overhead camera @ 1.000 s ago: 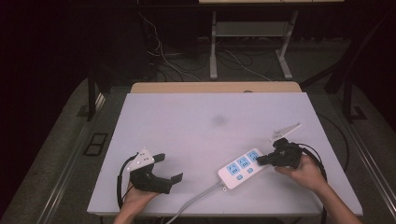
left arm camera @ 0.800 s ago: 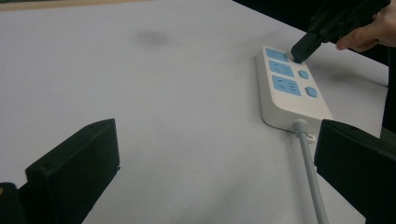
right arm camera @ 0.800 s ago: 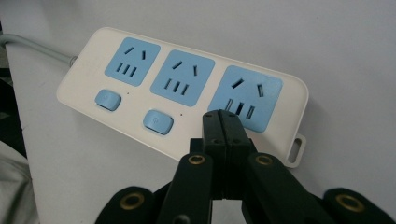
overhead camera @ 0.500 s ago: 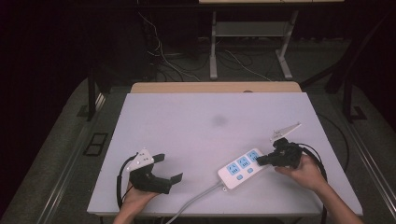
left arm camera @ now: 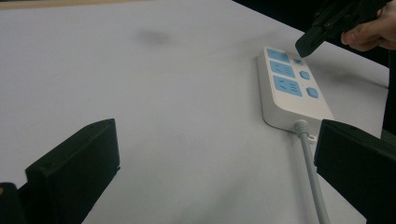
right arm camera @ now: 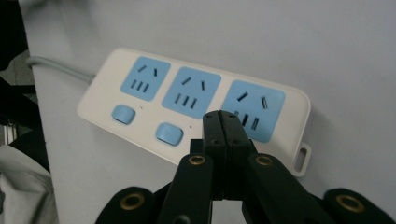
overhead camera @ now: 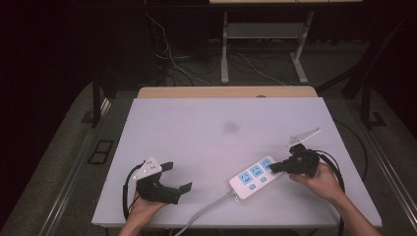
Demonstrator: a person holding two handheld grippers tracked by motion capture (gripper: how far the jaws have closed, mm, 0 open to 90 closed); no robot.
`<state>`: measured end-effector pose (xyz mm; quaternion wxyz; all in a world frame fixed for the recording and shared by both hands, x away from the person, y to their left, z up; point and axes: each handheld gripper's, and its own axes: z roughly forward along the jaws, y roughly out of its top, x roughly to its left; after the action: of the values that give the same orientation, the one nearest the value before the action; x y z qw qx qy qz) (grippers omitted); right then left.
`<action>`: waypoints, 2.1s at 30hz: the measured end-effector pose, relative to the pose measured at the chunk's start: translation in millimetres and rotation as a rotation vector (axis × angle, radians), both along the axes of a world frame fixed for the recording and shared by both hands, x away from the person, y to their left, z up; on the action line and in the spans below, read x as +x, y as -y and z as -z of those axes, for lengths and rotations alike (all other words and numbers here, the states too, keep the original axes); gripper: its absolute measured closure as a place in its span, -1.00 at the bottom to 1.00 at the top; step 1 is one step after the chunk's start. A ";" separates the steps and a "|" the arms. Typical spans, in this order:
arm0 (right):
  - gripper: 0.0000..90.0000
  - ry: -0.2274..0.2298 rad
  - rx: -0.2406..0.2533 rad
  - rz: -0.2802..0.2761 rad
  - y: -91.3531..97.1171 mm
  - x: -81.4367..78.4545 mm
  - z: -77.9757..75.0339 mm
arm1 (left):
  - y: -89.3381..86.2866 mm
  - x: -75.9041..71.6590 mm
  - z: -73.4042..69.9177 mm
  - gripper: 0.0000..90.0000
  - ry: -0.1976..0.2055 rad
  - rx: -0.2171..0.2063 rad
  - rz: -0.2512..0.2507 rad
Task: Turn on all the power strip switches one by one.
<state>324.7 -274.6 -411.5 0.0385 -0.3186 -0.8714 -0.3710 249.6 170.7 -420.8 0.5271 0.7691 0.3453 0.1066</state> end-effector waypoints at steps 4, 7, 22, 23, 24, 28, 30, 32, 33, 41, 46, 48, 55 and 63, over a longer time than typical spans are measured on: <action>1.00 0.012 0.005 -0.008 -2.9 -2.1 -6.3 | 0.2 -0.4 -0.3 -1.00 0.000 -0.002 0.001; 1.00 0.020 0.005 -0.019 -5.9 -3.7 -9.9 | 0.4 -0.7 -0.3 -1.00 0.000 -0.004 0.002; 1.00 0.055 -0.043 -0.096 -30.7 -15.1 -25.8 | 1.3 -0.8 0.0 -1.00 0.000 -0.001 0.007; 1.00 0.051 -0.041 -0.100 -32.0 -15.5 -26.1 | 1.3 -0.7 0.0 -1.00 -0.001 0.000 0.007; 1.00 0.050 -0.041 -0.103 -32.9 -15.6 -26.2 | 1.2 -0.6 0.1 -1.00 -0.001 0.000 0.007; 1.00 0.045 -0.050 -0.121 -38.6 -16.7 -26.2 | 1.2 -0.5 0.0 -1.00 -0.001 0.001 0.007; 1.00 0.047 -0.055 -0.127 -40.3 -16.8 -25.4 | 1.1 -0.8 -0.1 -1.00 0.000 0.000 0.006; 1.00 0.042 -0.063 -0.133 -42.1 -17.2 -24.3 | 0.9 -0.6 0.0 -1.00 -0.001 -0.001 0.006; 1.00 0.039 -0.067 -0.134 -42.6 -17.3 -23.9 | 0.8 -0.5 -0.1 -1.00 -0.001 0.000 0.006; 1.00 0.029 -0.094 -0.144 -44.0 -14.5 -19.1 | 0.7 -0.5 -0.1 -1.00 0.000 0.002 0.006; 1.00 0.022 -0.111 -0.151 -44.5 -13.3 -15.4 | 0.6 -0.4 0.0 -1.00 0.000 0.002 0.005; 1.00 0.020 -0.118 -0.151 -43.8 -12.4 -13.7 | 0.5 -0.5 -0.1 -1.00 0.001 0.002 0.006; 1.00 0.004 -0.125 -0.144 -41.2 -10.7 -7.8 | 0.6 -0.5 -0.1 -1.00 0.000 0.002 0.007; 1.00 -0.003 -0.126 -0.142 -40.5 -10.3 -3.7 | 0.6 -0.4 0.1 -1.00 -0.002 0.001 0.007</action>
<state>314.4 -234.1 -407.8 0.0457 -0.2583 -0.9134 -0.3112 249.2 170.1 -420.9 0.5267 0.7708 0.3429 0.1041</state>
